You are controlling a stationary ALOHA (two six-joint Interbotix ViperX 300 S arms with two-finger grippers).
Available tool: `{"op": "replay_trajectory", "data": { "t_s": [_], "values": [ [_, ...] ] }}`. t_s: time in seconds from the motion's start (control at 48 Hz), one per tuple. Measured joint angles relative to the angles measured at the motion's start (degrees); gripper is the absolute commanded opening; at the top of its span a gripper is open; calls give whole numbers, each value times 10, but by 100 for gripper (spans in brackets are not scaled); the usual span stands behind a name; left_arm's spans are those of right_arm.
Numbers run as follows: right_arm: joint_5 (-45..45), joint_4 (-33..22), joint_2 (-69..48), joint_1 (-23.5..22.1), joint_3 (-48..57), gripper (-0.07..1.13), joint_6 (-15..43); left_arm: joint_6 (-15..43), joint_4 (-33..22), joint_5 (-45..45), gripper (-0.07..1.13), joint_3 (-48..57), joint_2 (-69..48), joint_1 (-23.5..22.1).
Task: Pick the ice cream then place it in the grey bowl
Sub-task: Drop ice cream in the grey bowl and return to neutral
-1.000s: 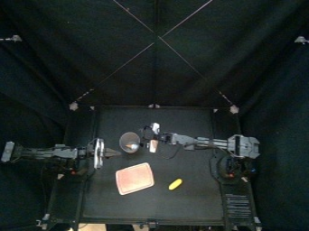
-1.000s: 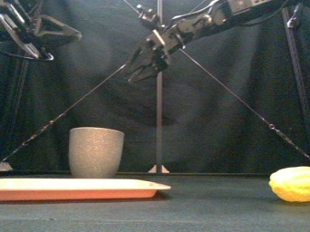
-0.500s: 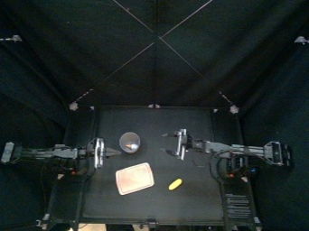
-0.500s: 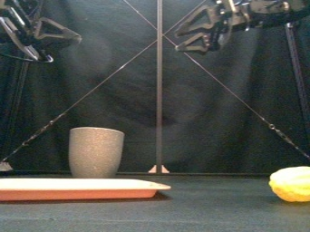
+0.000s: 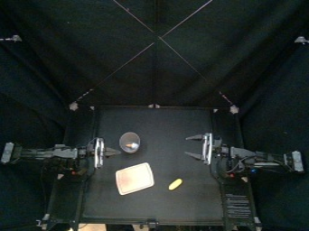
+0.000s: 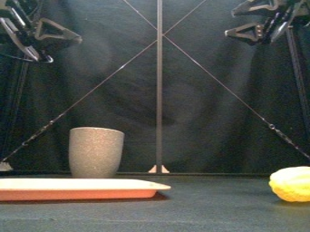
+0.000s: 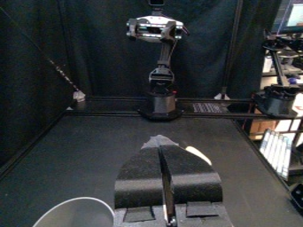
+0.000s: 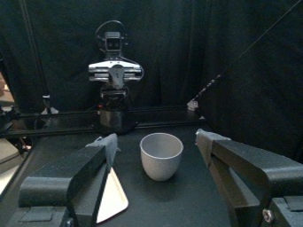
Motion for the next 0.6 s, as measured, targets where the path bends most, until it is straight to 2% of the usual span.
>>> {"op": "replay_trajectory", "data": {
  "t_s": [0.208, 0.604],
  "values": [
    [28, 23, -26, 11, 26, 102, -2, 0, -1, 0, -4, 0, 0, 0],
    [38, 20, -26, 25, 28, 102, -2, 0, 0, 0, -4, 0, -1, 3]
  ]
}}
